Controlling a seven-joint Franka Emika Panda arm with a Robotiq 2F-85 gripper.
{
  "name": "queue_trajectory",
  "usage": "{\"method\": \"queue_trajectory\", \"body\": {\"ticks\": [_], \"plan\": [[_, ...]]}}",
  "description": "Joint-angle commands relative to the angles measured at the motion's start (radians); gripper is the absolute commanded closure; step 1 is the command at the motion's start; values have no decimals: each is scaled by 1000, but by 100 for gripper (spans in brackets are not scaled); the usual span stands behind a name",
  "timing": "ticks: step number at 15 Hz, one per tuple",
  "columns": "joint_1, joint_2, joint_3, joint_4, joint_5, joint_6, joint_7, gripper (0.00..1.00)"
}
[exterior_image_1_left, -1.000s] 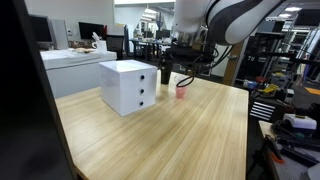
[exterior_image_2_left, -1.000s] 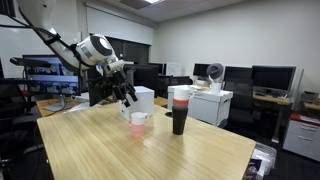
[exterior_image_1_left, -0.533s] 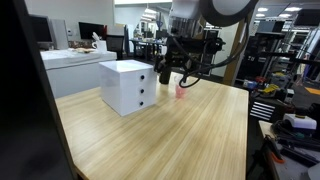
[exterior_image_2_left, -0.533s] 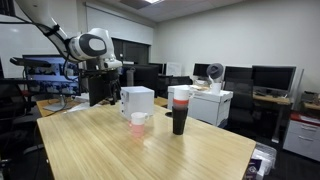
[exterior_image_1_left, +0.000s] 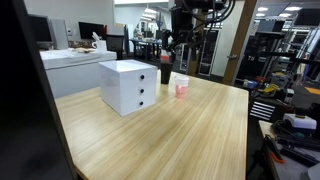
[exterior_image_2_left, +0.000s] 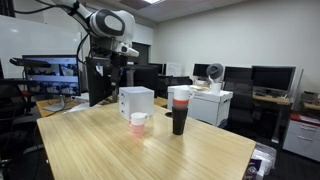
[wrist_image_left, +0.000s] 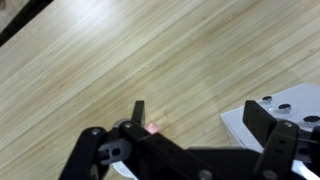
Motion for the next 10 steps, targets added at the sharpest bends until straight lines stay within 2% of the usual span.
{"method": "queue_trajectory", "body": {"ticks": [1, 5, 10], "plan": [[-34, 122, -26, 211, 8, -191, -98, 0], [-43, 217, -49, 385, -3, -296, -109, 0], [-59, 339, -71, 576, 29, -291, -106, 0]]}}
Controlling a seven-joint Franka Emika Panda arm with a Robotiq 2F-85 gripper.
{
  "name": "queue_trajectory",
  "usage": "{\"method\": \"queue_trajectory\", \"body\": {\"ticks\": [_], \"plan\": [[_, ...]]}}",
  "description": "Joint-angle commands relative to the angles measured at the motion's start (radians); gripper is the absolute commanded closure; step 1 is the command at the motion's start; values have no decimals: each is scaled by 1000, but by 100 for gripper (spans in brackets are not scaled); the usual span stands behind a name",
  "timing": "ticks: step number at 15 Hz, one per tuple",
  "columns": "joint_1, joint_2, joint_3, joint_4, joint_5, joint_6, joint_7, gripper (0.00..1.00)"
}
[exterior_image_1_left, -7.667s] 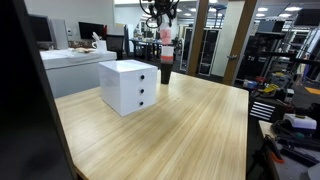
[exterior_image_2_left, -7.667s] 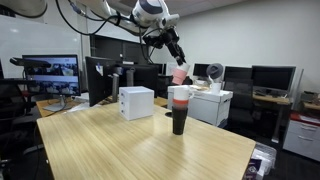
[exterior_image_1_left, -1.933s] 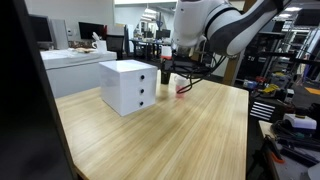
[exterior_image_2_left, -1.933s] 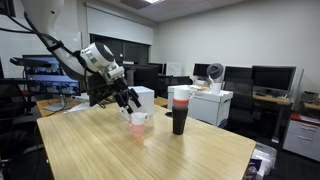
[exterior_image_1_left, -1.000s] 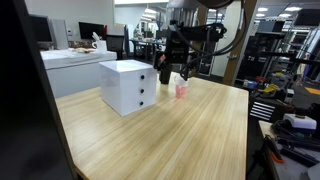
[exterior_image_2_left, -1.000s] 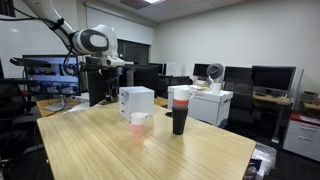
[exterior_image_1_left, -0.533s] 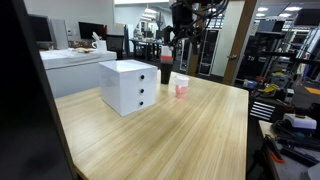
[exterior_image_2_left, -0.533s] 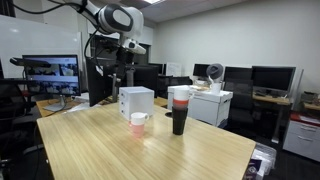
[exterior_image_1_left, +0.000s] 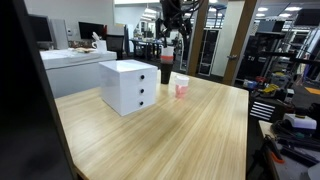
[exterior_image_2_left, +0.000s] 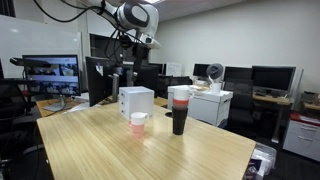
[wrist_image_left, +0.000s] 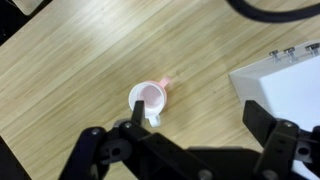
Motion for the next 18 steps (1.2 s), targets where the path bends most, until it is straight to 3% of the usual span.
{"method": "queue_trajectory", "body": {"ticks": [1, 8, 10, 18], "plan": [[-33, 105, -6, 159, 40, -23, -33, 0], [-102, 285, -6, 403, 125, -40, -14, 0], [-90, 263, -8, 355, 94, -1, 0, 0], [-82, 268, -9, 351, 88, 37, 0, 0]]}}
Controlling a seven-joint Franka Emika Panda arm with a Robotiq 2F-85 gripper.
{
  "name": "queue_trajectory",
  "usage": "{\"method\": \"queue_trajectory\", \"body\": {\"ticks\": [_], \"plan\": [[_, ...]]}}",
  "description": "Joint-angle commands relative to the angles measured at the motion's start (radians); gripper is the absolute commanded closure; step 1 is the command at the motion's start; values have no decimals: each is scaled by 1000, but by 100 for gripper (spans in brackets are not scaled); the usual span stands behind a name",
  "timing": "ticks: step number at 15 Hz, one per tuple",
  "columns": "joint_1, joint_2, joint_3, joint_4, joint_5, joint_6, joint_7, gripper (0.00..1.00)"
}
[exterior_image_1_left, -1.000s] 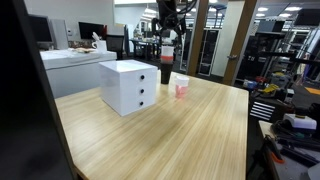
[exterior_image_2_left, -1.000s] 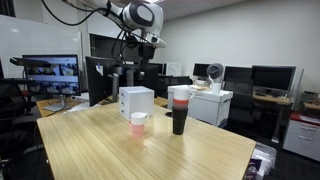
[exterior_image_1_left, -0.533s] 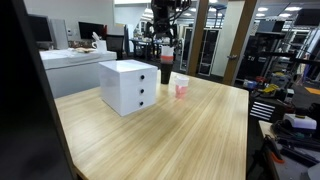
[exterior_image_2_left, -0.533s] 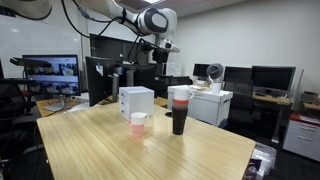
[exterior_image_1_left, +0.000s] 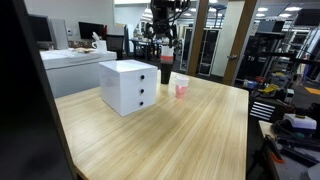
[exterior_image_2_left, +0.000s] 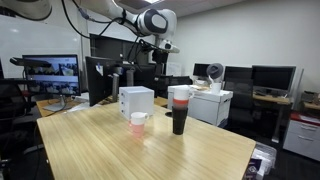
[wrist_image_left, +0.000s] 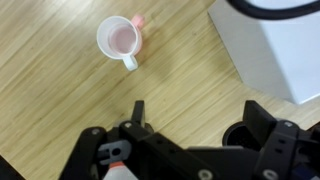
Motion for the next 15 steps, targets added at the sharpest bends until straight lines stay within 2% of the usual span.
{"method": "queue_trajectory", "body": {"ticks": [1, 6, 11, 15], "plan": [[8, -11, -1, -20, -7, 61, -3, 0], [21, -23, -13, -23, -48, 210, 0, 0], [22, -37, -55, -39, -104, 239, 36, 0], [25, -53, -115, -56, -138, 279, 105, 0]]}}
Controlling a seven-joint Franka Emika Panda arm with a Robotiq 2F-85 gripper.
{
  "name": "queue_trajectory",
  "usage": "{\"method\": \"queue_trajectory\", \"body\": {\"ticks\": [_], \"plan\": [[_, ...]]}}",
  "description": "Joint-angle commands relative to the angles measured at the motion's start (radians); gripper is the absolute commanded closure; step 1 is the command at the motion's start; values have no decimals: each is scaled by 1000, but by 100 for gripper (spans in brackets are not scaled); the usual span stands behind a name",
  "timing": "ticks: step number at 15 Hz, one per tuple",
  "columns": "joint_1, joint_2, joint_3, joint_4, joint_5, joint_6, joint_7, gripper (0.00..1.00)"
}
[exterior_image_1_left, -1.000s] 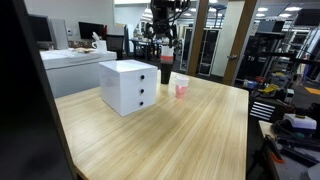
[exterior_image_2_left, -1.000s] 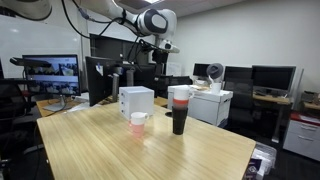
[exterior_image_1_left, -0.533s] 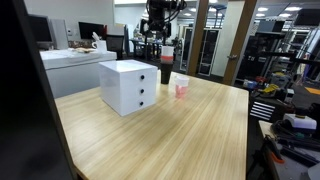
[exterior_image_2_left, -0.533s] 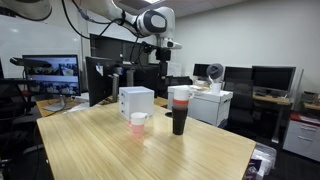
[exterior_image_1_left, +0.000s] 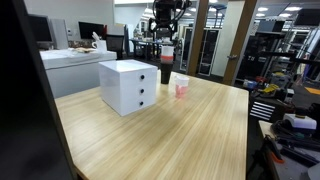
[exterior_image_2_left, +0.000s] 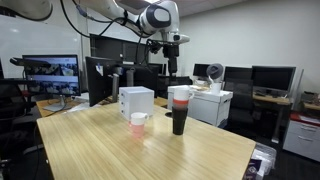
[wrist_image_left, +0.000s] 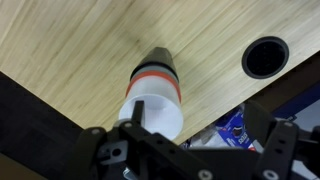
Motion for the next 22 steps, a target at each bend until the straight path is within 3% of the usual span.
{"method": "queue_trajectory", "body": {"ticks": [1, 8, 17, 22], "plan": [[9, -52, -41, -64, -31, 52, 73, 0], [23, -39, -108, -131, -66, 152, 164, 0], [44, -34, -121, -159, -74, 262, 173, 0], [51, -23, -116, -152, -63, 266, 161, 0]]}}
